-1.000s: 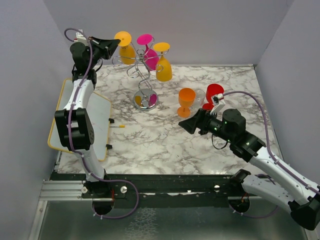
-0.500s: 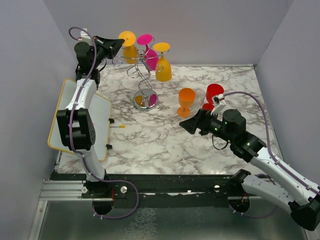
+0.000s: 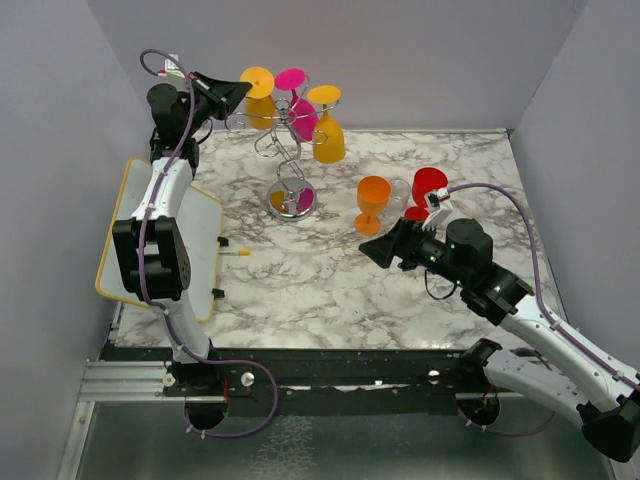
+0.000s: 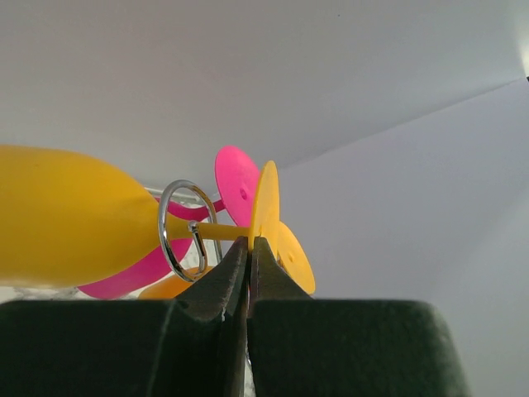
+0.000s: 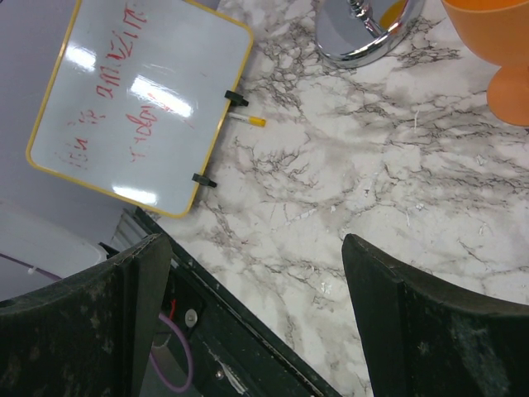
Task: Take the wine glass off the wine glass rack
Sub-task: Pick up the wine glass from the wine rack.
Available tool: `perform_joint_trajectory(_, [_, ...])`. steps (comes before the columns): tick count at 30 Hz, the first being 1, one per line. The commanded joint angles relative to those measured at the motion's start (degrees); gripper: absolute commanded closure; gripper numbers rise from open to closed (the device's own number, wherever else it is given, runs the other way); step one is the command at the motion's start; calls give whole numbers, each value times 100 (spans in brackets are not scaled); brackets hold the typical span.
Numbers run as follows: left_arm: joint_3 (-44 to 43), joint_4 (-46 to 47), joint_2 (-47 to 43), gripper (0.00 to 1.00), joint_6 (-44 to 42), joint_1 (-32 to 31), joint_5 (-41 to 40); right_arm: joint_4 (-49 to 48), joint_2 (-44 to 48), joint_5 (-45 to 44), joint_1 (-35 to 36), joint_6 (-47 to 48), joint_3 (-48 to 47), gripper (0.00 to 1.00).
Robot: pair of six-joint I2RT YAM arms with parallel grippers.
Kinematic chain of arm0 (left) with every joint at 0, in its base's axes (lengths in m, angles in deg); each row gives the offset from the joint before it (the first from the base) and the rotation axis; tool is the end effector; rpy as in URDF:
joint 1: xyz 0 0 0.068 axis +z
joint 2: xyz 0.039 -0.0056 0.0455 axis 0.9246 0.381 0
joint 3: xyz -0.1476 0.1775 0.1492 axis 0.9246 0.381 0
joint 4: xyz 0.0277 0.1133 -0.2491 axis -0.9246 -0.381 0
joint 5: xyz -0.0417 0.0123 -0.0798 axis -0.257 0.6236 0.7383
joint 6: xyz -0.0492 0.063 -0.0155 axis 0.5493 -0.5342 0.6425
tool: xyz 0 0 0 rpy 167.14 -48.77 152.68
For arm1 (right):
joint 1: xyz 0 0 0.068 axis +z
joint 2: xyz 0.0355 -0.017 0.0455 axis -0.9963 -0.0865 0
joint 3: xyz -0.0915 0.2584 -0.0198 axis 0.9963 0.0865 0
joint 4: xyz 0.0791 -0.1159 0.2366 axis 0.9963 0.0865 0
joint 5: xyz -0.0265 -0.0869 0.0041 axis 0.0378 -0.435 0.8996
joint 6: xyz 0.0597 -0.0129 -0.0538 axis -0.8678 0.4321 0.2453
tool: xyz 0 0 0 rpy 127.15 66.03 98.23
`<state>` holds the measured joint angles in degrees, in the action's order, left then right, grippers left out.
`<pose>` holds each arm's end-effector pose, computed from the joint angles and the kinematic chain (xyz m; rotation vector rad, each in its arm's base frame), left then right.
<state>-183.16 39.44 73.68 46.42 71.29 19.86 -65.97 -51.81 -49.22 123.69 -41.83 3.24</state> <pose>0.4967 -0.0112 0.3867 -0.4302 1.5210 -1.4216 0.1853 0.1584 0.3078 -0.0729 1.9644 1.0380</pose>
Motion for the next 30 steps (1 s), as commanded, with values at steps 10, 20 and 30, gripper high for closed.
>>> perform_joint_trajectory(10, [274,94,-541,100,-301,128,152,398,191,-587,3,-34,-225,10])
perform_joint_trajectory(20, [219,94,-481,100,-206,203,380,73,249,-265,7,-316,-38,10])
perform_joint_trajectory(30, [-380,111,74,100,-24,228,688,130,179,-340,5,-347,-31,10])
